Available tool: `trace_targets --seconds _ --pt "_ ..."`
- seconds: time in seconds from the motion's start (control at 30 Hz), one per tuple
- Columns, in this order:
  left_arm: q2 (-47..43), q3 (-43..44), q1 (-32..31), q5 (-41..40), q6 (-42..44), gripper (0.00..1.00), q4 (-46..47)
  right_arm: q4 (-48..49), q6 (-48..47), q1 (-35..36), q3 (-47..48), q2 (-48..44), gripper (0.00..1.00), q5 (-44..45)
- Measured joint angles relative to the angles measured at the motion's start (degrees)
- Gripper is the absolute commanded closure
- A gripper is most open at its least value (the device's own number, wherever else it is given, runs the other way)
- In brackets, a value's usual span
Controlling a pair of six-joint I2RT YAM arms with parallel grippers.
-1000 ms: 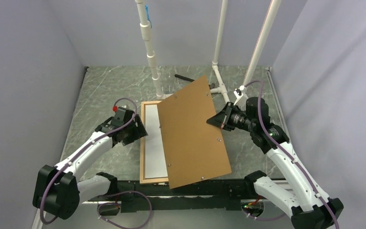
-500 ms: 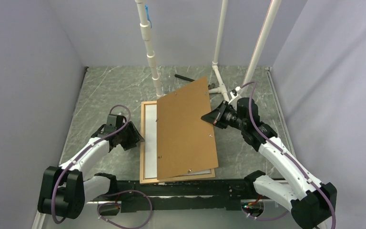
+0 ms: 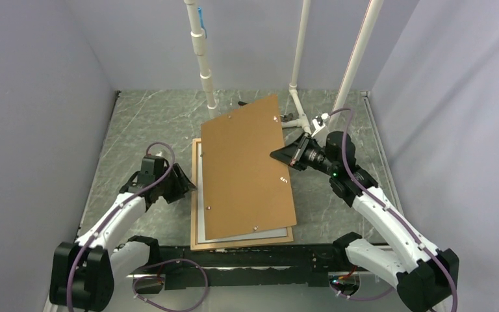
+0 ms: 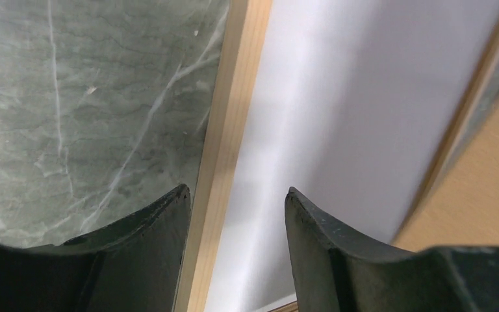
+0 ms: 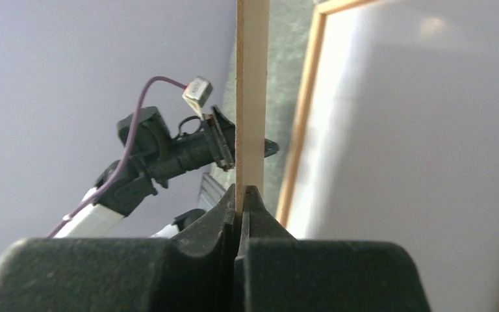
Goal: Put the photo into the frame
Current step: Place the photo frame item in the photo frame.
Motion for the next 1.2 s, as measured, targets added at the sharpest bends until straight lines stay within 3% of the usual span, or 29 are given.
trace_targets --seconds 0.2,0.37,0.57,0.93,1.2 --pt "-10.1 0.5 0.8 -0.8 0.1 0.39 -1.4 9.3 3.7 -1.0 -0.7 -7.5 1.0 -5.4" --pt "-14.2 1.4 1.0 -0.2 0.0 0.39 -1.7 26.8 13.0 -3.8 -4.1 -11.7 1.0 -10.0" --pt "-17.1 3.8 1.2 2.2 -1.0 0.39 -2.7 48.4 28.0 -8.8 -12.7 -8.1 1.0 -14.5" --pt "-22.7 12.4 1.2 2.1 -1.5 0.35 -6.3 47.6 28.8 -9.7 -15.0 -10.1 1.0 -18.8" --pt "-22.2 15.8 1.2 -1.7 -0.3 0.36 -11.0 40.1 25.4 -9.7 -14.9 -11.4 1.0 -22.1"
